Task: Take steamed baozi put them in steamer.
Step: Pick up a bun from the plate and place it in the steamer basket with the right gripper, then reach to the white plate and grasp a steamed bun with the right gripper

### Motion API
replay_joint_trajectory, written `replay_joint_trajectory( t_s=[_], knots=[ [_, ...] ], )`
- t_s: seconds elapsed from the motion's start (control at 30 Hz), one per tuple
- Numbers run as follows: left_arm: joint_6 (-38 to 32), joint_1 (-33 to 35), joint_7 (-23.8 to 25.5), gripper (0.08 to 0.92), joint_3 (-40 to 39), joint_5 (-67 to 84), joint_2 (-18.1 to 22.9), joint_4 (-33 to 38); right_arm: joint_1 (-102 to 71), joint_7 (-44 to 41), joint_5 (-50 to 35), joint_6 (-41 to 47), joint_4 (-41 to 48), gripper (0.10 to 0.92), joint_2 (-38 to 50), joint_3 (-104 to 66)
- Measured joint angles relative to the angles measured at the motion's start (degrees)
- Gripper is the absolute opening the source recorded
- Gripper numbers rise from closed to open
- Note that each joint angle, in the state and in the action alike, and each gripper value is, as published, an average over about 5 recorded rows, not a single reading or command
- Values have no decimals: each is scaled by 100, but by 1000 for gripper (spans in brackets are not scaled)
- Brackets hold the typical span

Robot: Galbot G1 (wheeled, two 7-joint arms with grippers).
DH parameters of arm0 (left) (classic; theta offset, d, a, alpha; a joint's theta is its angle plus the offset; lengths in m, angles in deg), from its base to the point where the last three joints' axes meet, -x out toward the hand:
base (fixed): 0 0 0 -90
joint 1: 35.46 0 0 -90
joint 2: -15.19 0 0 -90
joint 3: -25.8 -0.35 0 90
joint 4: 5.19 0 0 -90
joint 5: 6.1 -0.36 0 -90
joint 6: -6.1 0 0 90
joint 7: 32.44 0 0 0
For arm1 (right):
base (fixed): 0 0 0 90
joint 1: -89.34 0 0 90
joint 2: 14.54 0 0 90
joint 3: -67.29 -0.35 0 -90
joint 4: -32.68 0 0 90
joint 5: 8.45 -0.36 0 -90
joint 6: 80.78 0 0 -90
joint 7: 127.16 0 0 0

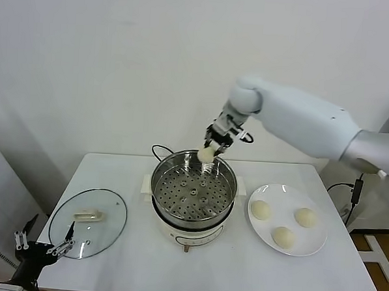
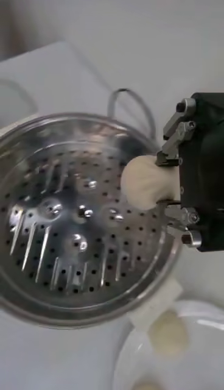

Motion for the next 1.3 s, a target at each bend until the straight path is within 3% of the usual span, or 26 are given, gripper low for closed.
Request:
replay_joint_trajectory(
  t_s=[0.67,0.77,1.03,1.2,1.3],
  knots=[
    [-101,157,2,823,172,96,71,77,-1115,106,2036,-1517,309,424,-615,-702],
    [-99,151,2,823,175,97,73,79,-1265,146,2268,-1633,374,471,-648,-819],
    [-80,132,2,823,175,88,68,86,-1419,171,2480,-1723,441,699,-647,-1019],
    [-73,125,2,823,174,80,71,88,-1182,162,1918,-1313,441,808,-552,-954],
    [-74,122,4,823,156,70,98,80,-861,154,1206,-733,442,821,-424,-759]
  ],
)
